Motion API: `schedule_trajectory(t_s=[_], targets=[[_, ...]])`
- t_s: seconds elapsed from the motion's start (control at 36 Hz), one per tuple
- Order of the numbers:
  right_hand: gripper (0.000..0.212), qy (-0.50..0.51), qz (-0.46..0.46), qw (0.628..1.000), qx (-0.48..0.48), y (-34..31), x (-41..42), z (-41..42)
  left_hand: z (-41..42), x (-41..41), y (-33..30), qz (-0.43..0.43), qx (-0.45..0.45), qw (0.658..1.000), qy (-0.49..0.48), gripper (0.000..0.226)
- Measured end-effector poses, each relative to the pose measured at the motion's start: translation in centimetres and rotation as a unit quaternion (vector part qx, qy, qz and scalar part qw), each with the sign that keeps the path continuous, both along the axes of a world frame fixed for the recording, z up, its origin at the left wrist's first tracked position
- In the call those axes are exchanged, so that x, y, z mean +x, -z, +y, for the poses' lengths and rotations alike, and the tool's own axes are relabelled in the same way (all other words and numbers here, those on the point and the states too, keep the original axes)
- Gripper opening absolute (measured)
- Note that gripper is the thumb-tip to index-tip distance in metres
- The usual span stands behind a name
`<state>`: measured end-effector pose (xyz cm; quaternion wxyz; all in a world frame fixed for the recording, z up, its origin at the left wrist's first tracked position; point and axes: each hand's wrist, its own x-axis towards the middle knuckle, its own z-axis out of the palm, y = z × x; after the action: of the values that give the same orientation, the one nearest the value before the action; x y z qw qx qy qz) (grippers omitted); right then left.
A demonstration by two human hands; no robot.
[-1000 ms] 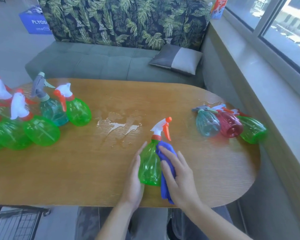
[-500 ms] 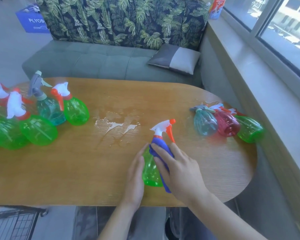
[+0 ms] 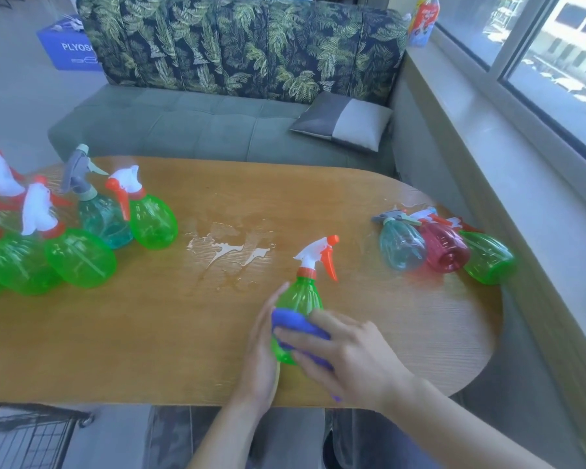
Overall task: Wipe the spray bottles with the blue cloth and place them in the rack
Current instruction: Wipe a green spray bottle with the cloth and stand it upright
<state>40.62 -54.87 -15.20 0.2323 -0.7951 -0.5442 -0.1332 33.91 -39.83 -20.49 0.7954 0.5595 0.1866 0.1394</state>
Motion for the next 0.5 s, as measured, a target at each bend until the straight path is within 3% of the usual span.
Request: schedule_trajectory(t_s=[0.11, 0.17, 0.5], targets=[[0.036, 0.138, 0.059, 0.987, 0.054, -0.4, 1.0, 1.3, -0.1, 0.1, -0.5, 0.001, -0.036, 0.999, 0.013, 0.036], [0.037, 0.160, 0.078, 0.983, 0.053, 0.2, 0.9, 1.8, 0.0, 0.1, -0.5, 0.000, -0.039, 0.999, 0.014, 0.038], [0.033, -0.017, -0.022, 1.000, -0.001, 2.2, -0.2, -0.9, 0.5, 0.1, -0.3, 0.009, -0.019, 1.000, 0.012, 0.040]])
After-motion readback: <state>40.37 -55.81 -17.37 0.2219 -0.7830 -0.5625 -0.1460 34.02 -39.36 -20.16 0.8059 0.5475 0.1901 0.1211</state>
